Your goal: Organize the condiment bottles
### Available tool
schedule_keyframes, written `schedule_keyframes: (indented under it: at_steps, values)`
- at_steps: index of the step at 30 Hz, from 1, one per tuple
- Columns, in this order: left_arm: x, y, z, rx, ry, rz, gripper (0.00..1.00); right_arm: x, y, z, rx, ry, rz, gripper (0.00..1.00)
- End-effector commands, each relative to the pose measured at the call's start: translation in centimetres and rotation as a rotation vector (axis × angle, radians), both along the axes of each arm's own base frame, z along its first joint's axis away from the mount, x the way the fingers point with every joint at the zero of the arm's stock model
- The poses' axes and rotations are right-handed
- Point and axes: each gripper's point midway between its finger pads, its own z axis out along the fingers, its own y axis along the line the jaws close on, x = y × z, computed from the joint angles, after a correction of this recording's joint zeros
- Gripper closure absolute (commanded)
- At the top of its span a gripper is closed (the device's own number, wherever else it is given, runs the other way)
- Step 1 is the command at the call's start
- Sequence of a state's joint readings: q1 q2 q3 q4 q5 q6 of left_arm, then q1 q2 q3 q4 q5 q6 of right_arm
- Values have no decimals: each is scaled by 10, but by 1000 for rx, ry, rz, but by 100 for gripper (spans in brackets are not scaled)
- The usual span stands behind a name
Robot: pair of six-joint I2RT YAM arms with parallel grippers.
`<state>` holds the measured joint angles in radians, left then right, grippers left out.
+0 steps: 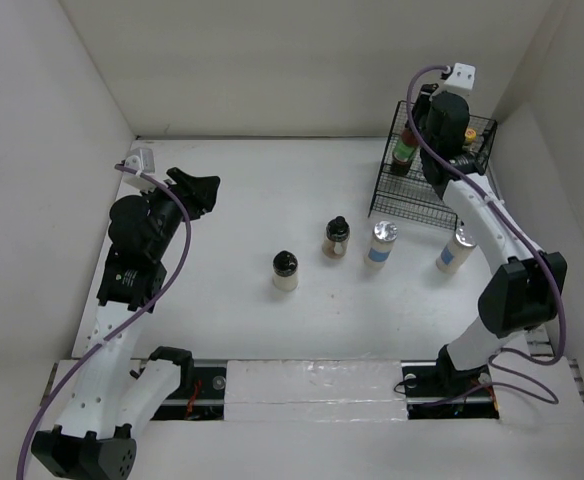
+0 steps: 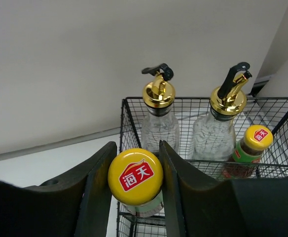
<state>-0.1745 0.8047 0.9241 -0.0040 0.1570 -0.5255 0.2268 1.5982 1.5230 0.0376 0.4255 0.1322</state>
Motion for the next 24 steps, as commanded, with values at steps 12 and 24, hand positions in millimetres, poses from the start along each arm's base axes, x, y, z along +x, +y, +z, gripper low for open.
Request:
schedule_keyframes:
  at_steps: [12,24]
  values:
    - [3,0,7,-10,-35,0,53,20,-19,42,20,-188,-11,90]
    - [5,-2,4,-8,-26,-9,53,44,-16,-31,26,-56,1,90]
